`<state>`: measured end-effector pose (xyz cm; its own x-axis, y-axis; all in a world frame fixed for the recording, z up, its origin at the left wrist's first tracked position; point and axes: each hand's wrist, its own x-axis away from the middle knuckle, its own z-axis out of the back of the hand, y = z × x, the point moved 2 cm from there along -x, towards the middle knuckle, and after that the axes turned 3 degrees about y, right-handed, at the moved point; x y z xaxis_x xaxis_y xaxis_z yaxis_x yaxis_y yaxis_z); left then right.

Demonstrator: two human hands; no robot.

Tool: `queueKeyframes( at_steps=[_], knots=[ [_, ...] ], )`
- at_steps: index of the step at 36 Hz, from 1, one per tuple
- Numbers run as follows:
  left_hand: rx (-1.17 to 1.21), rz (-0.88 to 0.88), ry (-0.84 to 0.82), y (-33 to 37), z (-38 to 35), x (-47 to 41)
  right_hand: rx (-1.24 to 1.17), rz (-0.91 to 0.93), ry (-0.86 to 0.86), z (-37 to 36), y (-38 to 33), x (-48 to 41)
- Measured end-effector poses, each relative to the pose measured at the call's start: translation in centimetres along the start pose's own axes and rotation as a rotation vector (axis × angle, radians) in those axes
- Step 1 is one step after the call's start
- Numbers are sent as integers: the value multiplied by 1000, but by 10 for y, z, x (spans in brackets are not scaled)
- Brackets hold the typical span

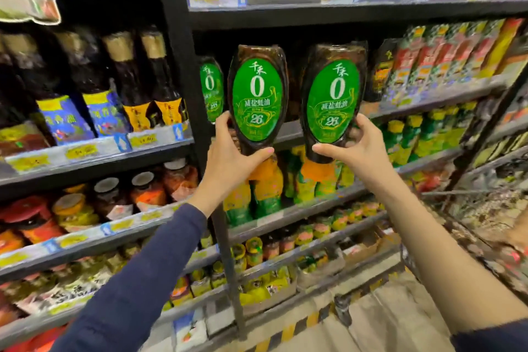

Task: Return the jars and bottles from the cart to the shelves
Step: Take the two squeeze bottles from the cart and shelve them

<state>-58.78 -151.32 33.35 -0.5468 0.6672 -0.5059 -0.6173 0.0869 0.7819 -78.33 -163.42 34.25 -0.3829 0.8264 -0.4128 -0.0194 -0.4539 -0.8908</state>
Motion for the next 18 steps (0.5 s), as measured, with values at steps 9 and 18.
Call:
queueKeyframes(
  at_steps=[9, 18],
  knots=[
    [-57, 2, 147, -12, -22, -55, -12, 61, -122, -17, 21, -84],
    [-140, -1, 265, -21, -38, -87, -95, 135, -219, -33, 36, -135]
  ],
)
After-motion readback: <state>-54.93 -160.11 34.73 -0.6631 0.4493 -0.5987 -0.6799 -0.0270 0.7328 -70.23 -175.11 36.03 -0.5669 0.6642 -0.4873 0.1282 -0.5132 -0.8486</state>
